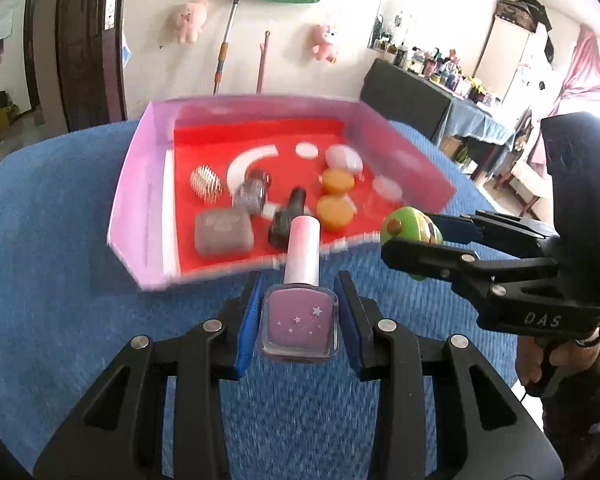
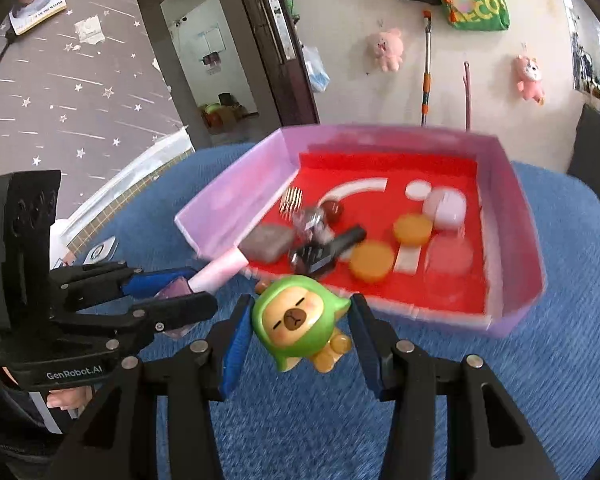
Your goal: Organize rigid objects
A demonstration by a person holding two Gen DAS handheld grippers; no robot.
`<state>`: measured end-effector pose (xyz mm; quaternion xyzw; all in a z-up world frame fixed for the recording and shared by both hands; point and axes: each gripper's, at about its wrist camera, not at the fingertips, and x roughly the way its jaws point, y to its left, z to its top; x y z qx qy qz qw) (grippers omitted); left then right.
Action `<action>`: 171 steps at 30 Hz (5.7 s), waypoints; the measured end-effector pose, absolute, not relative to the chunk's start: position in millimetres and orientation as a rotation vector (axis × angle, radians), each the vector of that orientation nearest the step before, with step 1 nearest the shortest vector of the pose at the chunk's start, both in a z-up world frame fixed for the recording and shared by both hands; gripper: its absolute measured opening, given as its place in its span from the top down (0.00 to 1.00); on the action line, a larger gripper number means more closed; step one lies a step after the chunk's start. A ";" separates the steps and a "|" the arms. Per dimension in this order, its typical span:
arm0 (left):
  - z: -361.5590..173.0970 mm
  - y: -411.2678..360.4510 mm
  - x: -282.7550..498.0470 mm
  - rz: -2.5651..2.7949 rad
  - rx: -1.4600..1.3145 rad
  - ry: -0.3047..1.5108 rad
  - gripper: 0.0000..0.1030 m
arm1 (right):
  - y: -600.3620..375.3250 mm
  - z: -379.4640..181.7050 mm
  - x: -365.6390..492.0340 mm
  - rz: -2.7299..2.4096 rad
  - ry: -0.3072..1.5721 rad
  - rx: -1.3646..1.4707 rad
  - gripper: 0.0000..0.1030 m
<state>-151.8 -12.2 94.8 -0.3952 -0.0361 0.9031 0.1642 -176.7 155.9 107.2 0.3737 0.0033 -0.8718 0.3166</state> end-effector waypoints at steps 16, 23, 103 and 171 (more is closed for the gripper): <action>90.9 3.2 -343.4 2.458 -1.344 0.111 0.67 | 113.7 102.5 -331.1 -2.177 0.251 1.198 0.51; 68.1 2.8 -369.9 2.405 -1.447 0.151 0.67 | 96.3 83.7 -353.8 -2.123 0.375 1.280 0.51; 153.4 -9.3 -265.8 2.650 -1.122 0.046 0.22 | 129.8 169.6 -262.4 -2.393 0.441 1.116 0.04; 75.0 -8.6 -222.4 2.985 -0.866 -0.015 0.10 | 155.8 81.4 -231.4 -2.875 0.169 0.746 0.00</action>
